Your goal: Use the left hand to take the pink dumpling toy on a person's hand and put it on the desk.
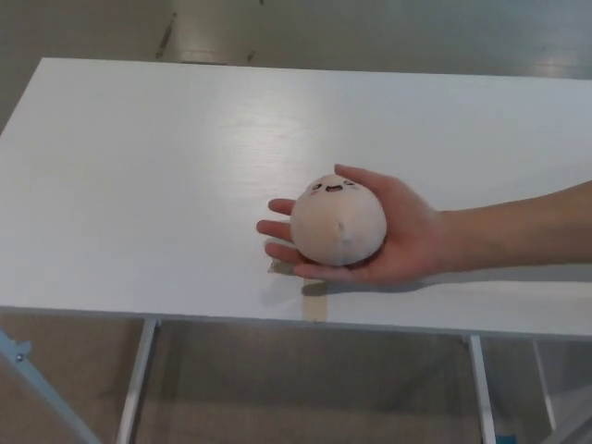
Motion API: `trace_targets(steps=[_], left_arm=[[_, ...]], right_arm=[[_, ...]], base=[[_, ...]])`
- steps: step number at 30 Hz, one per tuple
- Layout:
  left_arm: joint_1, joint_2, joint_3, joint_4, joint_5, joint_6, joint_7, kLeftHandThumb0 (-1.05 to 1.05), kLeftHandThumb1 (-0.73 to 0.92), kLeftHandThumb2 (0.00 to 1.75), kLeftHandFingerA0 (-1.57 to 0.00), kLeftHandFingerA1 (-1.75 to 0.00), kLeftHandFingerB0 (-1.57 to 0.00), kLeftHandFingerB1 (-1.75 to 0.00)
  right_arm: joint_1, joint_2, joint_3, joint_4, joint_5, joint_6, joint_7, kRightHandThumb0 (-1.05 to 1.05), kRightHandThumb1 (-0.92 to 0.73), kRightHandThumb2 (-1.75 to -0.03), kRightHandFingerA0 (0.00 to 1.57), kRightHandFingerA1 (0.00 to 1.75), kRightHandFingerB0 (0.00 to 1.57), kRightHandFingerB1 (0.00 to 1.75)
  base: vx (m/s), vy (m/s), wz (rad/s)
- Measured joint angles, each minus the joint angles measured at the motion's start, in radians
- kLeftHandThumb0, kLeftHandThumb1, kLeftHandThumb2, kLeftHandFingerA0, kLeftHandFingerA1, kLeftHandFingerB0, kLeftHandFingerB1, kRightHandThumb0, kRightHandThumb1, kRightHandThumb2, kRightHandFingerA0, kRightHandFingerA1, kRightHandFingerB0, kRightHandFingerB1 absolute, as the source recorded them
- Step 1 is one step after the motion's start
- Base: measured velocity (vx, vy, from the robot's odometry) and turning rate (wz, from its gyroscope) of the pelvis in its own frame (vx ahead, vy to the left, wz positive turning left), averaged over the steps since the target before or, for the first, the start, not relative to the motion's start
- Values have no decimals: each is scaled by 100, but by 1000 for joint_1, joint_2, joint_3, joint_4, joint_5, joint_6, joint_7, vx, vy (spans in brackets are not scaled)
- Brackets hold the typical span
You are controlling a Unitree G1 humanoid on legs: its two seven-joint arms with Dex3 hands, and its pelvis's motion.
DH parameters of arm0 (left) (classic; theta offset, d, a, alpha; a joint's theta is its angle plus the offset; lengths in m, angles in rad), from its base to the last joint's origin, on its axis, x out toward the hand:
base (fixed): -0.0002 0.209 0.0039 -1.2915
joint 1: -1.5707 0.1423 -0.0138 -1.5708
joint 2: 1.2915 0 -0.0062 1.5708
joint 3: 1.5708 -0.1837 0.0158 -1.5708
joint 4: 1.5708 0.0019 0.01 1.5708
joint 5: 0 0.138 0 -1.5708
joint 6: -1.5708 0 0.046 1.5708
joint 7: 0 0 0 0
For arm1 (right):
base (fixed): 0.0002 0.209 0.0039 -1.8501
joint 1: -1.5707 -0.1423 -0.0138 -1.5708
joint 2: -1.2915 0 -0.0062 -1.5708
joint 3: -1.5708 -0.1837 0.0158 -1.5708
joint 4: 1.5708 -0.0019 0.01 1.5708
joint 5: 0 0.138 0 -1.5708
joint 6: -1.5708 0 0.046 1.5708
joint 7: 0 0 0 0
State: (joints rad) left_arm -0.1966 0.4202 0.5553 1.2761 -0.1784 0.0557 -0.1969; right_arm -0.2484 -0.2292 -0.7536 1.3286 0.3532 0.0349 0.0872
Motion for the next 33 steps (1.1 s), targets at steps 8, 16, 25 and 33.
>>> trace_targets(steps=[8,16,25,33], left_arm=[[0,0,-9,0,-2,0,0,-17,60,58,-58,-44,-51,-42],[1,0,-45,-5,7,-8,7,-22,58,57,-70,-47,-51,-41],[85,-1,-231,-130,91,-162,57,-60,43,72,-36,-45,-27,-41],[264,-2,-248,-450,100,-261,62,-66,43,74,-31,-43,-18,-38]], right_arm=[[0,0,4,0,13,0,0,-23,-56,-56,64,54,67,52],[2,0,11,0,15,0,1,-23,-56,-57,64,54,69,53],[2,2,17,0,15,0,1,-23,-56,-57,64,54,69,53],[1,2,22,-1,13,0,1,-24,-55,-56,65,53,68,52]], base=[[0,0,0],[0,0,0],[0,0,0],[0,0,0]])
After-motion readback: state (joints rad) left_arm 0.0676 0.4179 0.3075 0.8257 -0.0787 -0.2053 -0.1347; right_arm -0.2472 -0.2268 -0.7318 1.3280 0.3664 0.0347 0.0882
